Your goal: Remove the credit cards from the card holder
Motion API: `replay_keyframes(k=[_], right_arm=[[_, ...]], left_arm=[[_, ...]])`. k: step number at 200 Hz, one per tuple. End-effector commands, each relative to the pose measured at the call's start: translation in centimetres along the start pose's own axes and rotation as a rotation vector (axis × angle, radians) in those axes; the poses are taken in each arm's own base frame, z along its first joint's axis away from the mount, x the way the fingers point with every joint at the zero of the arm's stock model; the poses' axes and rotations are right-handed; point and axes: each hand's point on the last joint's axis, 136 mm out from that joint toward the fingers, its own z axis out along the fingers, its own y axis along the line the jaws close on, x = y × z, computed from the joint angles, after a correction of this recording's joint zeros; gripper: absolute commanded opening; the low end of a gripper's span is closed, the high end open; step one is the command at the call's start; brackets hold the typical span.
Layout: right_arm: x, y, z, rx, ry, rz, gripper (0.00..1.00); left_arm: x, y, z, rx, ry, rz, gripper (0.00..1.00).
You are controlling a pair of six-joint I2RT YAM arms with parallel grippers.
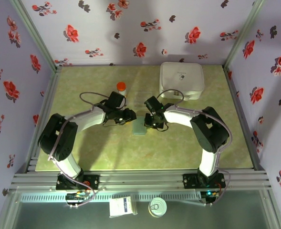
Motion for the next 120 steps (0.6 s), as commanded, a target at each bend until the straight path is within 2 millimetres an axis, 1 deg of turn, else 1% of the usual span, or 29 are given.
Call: replay_keyframes(k=[1,9,36,62,89,120], right_arm=[[-0.2,-0.2,-0.8,-0.004,-0.013,0.020,0.07],[-0.4,-0.2,-1.1,-0.006,-0.020,0.019,0.05],[-1.0,-0.3,-2.4,0.002,-0.042,0.003,0.05],[-1.6,0.0,-3.8,-0.003,-0.059,-0.031,0.05],[-1.5,0.6,-4.6,-0.018,-0.041,-0.084,0.05],[-1.5,1.1,-5.9,-0.028,-0.041,-0.114,0.05]], left_arm=[[0.0,0.5,-0.8,-0.013,-0.017,-0.003,0.32],[0.0,0.6,-0.8,-0.015,-0.016,-0.004,0.33],[-0.1,1.3,-1.3,-0.033,-0.027,-0.010,0.33],[-0.4,1.9,-2.5,-0.079,-0.059,0.019,0.34],[-0.5,2.3,-3.4,-0.095,-0.079,0.039,0.37],[-0.7,2.5,-4.0,-0.092,-0.098,0.043,0.37]])
